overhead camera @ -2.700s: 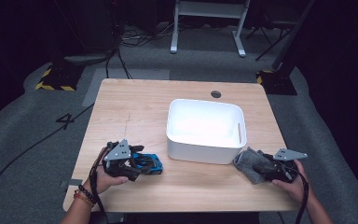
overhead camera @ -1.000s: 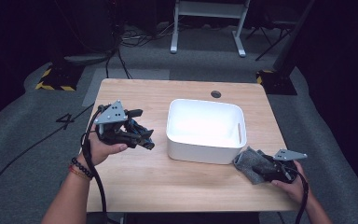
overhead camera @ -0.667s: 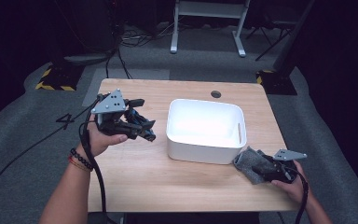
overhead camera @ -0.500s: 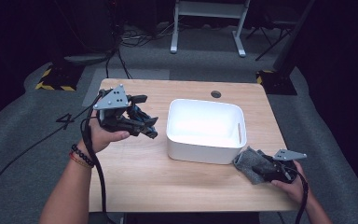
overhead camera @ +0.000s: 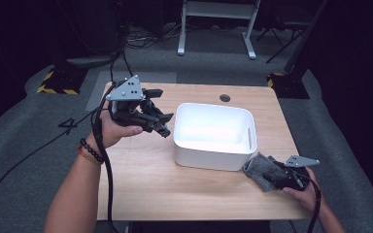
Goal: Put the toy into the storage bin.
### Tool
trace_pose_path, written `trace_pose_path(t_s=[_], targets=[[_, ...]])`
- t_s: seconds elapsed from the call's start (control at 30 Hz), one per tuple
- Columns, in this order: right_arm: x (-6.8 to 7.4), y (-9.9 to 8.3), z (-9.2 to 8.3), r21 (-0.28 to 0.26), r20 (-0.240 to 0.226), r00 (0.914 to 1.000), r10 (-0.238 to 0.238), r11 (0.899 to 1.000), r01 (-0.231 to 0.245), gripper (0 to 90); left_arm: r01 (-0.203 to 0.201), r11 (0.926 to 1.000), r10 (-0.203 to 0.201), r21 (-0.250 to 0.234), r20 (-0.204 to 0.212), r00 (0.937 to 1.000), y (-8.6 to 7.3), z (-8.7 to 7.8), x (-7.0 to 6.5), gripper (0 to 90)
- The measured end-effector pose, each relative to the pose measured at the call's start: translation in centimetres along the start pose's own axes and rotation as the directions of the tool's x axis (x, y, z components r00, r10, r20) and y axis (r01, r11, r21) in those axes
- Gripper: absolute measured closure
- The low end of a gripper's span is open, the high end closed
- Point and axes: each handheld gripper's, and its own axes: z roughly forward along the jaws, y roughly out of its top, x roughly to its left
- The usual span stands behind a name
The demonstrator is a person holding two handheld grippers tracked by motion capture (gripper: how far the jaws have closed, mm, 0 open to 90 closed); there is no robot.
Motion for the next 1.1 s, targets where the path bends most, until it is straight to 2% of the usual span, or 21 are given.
trace_pose_path(t_s=[0.27,0.57,0.87,1.1], targets=[[0.0,-0.1,0.0,-0.001,-0.003,1.0,0.001,1.0,-0.001,28.1,-0.017,0.9998,0.017,-0.007,0.04,0.9991,1.4,1.8,0.2,24.4],[0.0,-0.2,0.0,-0.002,-0.004,1.0,0.003,1.0,-0.003,28.1,-0.045,0.9989,0.046,-0.01,0.102,0.9937,2.8,4.4,0.1,24.4],[0.0,-0.3,-0.1,-0.002,-0.007,1.0,0.004,1.0,-0.004,28.2,-0.055,0.9985,0.055,-0.005,0.147,0.9877,3.0,6.7,0.2,24.4],[0.1,-0.3,-0.1,-0.001,-0.005,1.0,0.002,1.0,-0.002,28.2,-0.054,0.9984,0.051,0.015,0.17,0.9842,2.2,8.1,0.6,24.4]])
